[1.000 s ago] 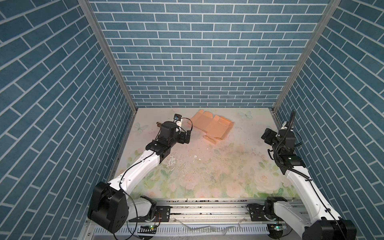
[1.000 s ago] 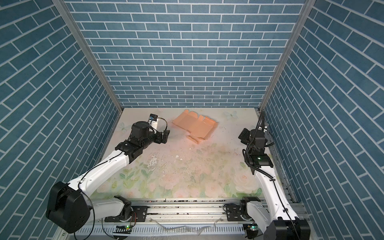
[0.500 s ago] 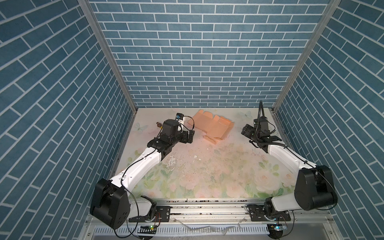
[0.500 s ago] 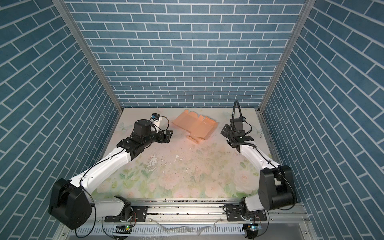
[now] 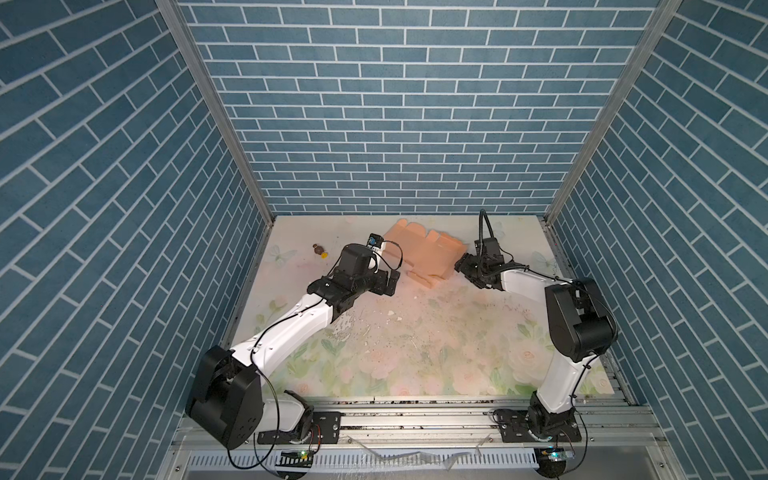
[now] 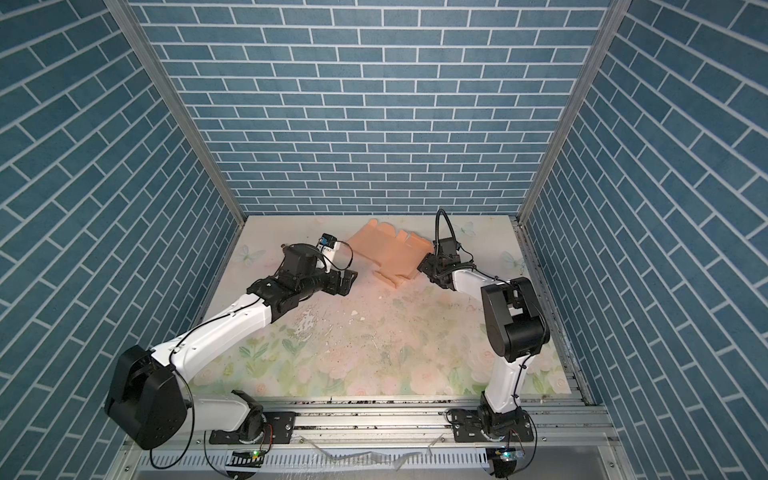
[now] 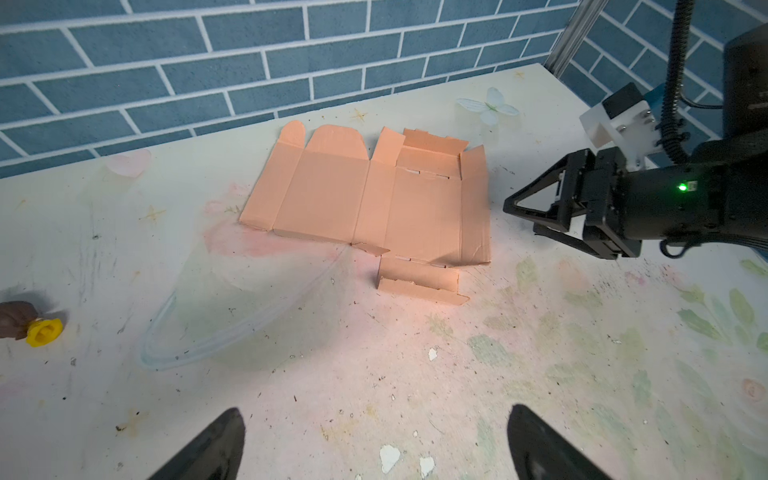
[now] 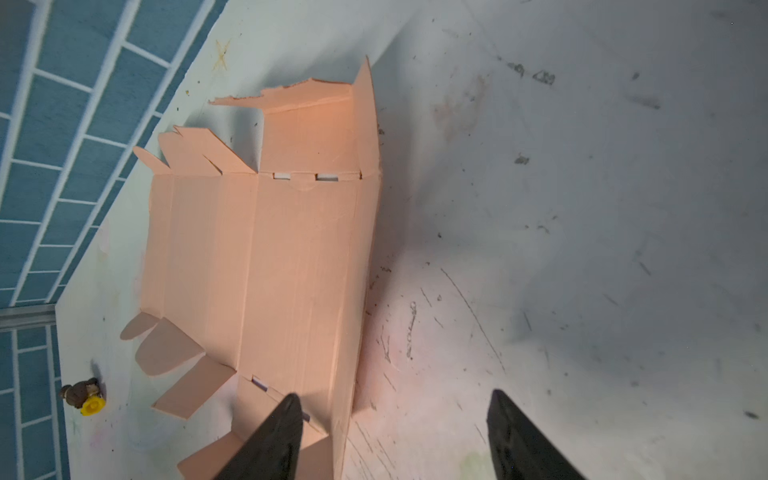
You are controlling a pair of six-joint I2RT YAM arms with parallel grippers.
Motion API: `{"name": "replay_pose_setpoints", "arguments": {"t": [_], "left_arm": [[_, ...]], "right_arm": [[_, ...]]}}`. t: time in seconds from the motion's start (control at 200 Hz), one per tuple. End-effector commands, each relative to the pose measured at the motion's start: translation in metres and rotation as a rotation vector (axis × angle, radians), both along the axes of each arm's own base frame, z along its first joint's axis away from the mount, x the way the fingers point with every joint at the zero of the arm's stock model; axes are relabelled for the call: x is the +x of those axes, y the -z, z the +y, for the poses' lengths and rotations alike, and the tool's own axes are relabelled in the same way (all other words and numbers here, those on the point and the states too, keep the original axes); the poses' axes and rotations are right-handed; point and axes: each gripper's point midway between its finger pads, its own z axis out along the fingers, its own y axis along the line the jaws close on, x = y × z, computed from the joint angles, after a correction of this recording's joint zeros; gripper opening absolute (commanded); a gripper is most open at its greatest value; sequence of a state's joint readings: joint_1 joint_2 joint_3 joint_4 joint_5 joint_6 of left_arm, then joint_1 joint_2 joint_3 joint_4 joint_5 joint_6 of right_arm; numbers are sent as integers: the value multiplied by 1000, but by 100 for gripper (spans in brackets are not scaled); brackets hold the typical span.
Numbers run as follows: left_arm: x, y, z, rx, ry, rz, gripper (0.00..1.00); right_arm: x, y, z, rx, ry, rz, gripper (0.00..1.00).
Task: Fold the paper box
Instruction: 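Move the left gripper toward the cardboard blank while the right gripper reaches its far edge, then grasp the blank's edge with the right gripper and lift it upright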
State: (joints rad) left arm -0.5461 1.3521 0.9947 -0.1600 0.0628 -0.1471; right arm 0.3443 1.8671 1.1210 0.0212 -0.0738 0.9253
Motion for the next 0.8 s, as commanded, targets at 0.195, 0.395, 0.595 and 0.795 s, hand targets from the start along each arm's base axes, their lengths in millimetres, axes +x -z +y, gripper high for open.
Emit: {"name": "replay_pose_setpoints", "arguments": {"t": [0.195,0.395,0.595,0.795], "left_arm": [[-3,-13,-3,17,3,-46,100],[-4,-14,-4,19,7,-54,100],[-3,-11,-5,22,8,-48,99],[-2,-10,-6,27,7,-48,100]], "right_arm": [[33,8,24,166,37,-69,64],[46,7,30,202,31,-121,43],[55,0,36,234,6,-174,24],[57,-25,42,285,-23,-257,8]]}}
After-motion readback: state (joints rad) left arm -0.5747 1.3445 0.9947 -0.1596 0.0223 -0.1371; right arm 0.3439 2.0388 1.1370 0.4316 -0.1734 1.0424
